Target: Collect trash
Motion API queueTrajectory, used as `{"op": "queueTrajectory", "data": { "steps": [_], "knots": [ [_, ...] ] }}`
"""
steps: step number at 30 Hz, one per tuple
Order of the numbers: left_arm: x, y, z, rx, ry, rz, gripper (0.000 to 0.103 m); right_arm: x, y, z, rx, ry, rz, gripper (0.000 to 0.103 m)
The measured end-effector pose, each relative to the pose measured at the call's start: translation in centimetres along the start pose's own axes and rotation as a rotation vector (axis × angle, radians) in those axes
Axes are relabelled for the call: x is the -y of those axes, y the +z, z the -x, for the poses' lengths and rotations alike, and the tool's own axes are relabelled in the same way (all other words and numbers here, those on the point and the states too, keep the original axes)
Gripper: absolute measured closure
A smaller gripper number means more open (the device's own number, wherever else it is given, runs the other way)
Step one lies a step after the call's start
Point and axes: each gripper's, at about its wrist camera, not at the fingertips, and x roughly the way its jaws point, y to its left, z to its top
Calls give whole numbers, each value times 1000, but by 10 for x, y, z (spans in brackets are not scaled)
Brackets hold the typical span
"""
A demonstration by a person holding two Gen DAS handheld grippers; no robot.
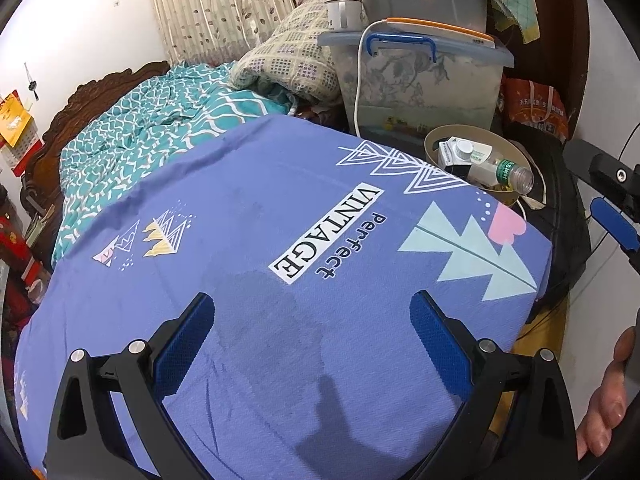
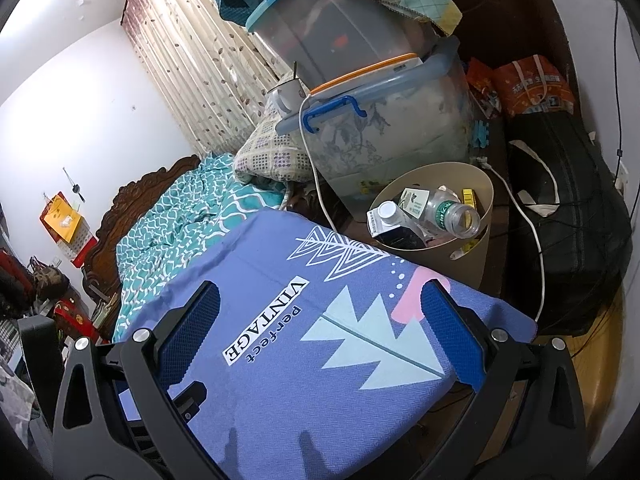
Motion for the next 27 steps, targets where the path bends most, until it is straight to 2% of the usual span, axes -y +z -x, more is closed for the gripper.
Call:
{"op": "queueTrajectory", "data": {
  "steps": [27],
  "knots": [
    [1, -9, -10, -36, 2, -8, 9, -1, -4, -6, -14, 1, -1, 4]
  ]
}}
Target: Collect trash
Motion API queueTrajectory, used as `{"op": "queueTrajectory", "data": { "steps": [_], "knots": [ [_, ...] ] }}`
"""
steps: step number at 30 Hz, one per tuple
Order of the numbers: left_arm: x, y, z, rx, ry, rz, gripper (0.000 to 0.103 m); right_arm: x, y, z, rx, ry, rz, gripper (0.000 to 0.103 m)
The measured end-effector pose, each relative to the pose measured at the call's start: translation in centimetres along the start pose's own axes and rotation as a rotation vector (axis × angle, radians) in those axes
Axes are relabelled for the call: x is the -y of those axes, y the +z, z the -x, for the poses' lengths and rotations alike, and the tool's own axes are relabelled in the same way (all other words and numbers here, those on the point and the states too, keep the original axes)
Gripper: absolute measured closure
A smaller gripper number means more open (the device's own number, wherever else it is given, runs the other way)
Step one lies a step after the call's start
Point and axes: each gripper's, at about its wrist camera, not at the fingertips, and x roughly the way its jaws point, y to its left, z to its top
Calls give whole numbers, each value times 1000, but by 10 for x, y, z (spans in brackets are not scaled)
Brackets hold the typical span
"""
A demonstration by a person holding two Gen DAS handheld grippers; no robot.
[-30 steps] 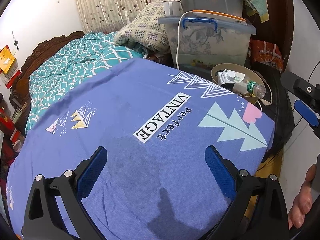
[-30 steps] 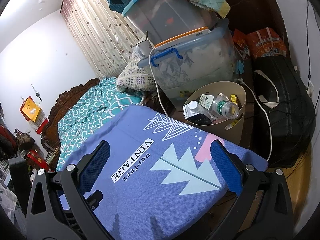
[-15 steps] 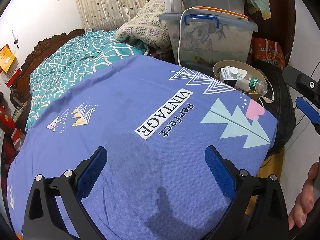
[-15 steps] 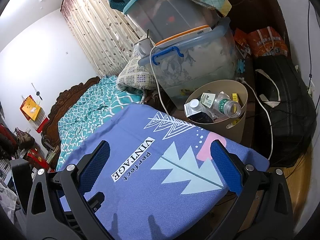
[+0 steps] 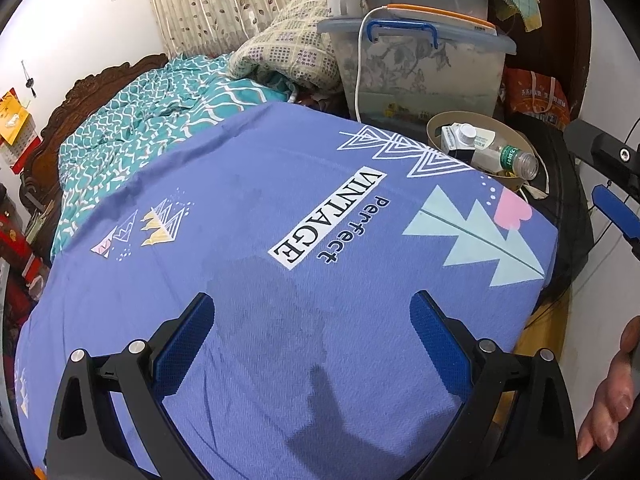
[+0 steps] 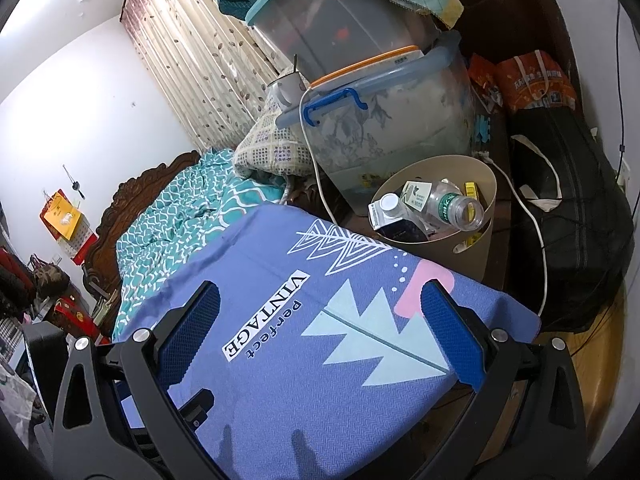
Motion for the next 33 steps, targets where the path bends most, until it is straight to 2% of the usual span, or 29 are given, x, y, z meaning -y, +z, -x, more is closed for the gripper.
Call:
{"op": "queueTrajectory", "data": {
  "steps": [33],
  "knots": [
    [-1, -9, -11, -34, 7, 8, 9, 2, -6, -7, -16, 3, -3, 3]
  ]
}}
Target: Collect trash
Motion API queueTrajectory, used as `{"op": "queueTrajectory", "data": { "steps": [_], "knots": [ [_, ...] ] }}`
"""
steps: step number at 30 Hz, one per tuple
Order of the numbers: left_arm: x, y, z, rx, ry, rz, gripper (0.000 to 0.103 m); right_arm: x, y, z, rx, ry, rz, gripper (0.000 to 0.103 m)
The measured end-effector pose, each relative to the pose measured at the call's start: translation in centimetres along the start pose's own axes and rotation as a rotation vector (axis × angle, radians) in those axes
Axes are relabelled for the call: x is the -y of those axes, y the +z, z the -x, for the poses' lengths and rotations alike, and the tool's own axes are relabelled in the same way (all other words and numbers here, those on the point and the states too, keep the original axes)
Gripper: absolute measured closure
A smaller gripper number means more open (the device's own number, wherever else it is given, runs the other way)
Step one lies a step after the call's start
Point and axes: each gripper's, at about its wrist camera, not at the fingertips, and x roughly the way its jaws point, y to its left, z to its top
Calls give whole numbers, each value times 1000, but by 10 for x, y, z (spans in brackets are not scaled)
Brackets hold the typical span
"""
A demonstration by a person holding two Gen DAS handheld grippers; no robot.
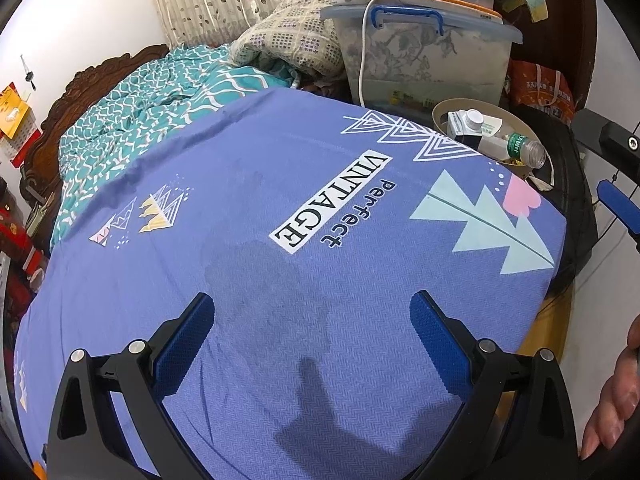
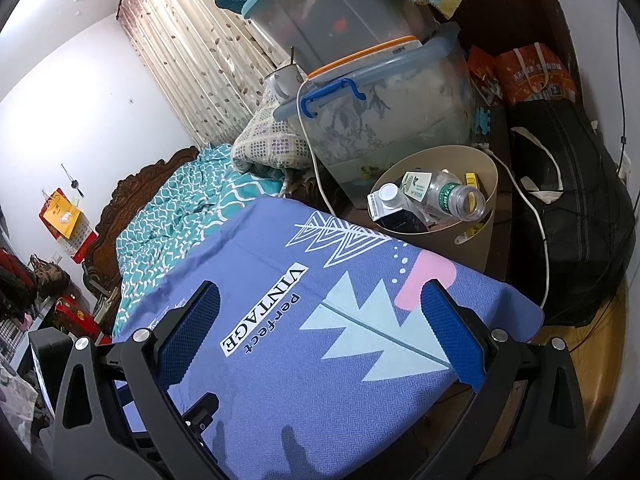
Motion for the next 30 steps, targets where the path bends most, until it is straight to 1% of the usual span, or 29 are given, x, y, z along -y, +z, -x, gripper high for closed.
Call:
{"op": "queueTrajectory", "data": {
  "steps": [16, 21, 26, 30],
  "knots": [
    [3, -2, -2, -9, 1, -10, 9, -1, 0, 0, -3, -1, -1, 4],
    [3, -2, 0, 6, 0, -9, 9, 0, -2, -1, -2, -1, 1, 3],
    [-5, -1, 4, 16, -15, 19, 9, -3, -4, -2, -5, 0, 11, 3],
    [-20, -2, 8, 30, -8, 61, 9, -12, -9, -8, -19, 9, 35, 4]
  ]
}}
